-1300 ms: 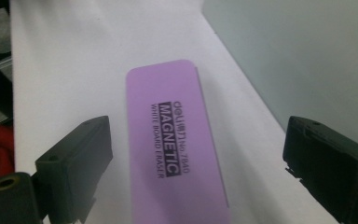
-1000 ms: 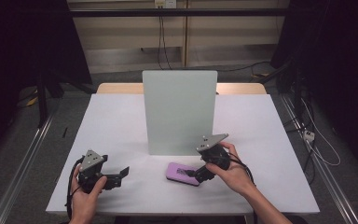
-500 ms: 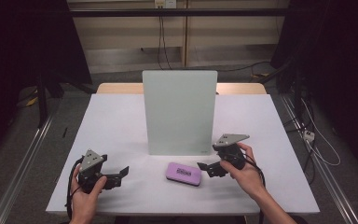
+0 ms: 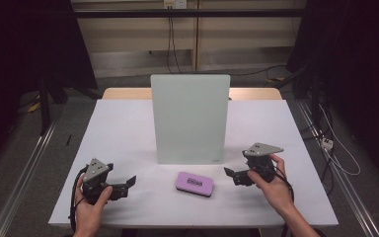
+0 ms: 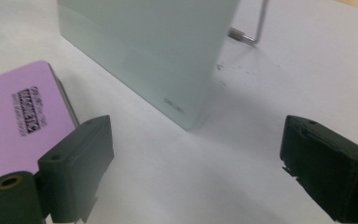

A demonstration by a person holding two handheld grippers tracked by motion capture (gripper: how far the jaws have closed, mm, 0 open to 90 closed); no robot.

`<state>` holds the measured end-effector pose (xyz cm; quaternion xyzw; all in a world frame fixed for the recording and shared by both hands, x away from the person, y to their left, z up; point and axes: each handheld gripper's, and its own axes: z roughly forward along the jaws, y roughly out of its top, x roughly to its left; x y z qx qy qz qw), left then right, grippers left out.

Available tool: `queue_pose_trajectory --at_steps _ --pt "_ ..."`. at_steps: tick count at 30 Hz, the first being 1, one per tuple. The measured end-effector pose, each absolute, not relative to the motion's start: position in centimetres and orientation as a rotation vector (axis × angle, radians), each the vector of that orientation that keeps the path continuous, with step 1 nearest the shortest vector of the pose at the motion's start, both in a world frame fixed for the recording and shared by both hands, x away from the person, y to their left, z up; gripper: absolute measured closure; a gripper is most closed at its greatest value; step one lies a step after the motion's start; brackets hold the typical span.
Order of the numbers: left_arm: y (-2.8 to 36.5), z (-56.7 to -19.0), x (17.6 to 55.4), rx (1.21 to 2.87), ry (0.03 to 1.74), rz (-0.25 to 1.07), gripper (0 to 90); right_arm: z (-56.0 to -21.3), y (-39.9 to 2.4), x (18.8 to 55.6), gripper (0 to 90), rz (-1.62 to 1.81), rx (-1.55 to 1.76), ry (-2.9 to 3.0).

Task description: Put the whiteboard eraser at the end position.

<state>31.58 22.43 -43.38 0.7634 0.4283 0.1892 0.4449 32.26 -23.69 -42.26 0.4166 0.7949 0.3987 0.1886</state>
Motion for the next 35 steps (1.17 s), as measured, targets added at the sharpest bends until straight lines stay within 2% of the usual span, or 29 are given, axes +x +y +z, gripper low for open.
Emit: queue_pose_trajectory --at_steps 17,35 --pt "22.3 -43.4 31.7 1.898 1.063 0.471 5.2 -43.2 -28.1 30.8 10.5 1.139 1.309 2.088" --pt "22.3 -43.4 31.7 1.895 1.071 0.477 5.1 -44.5 -29.3 29.4 10.4 1.152 1.362 2.016"
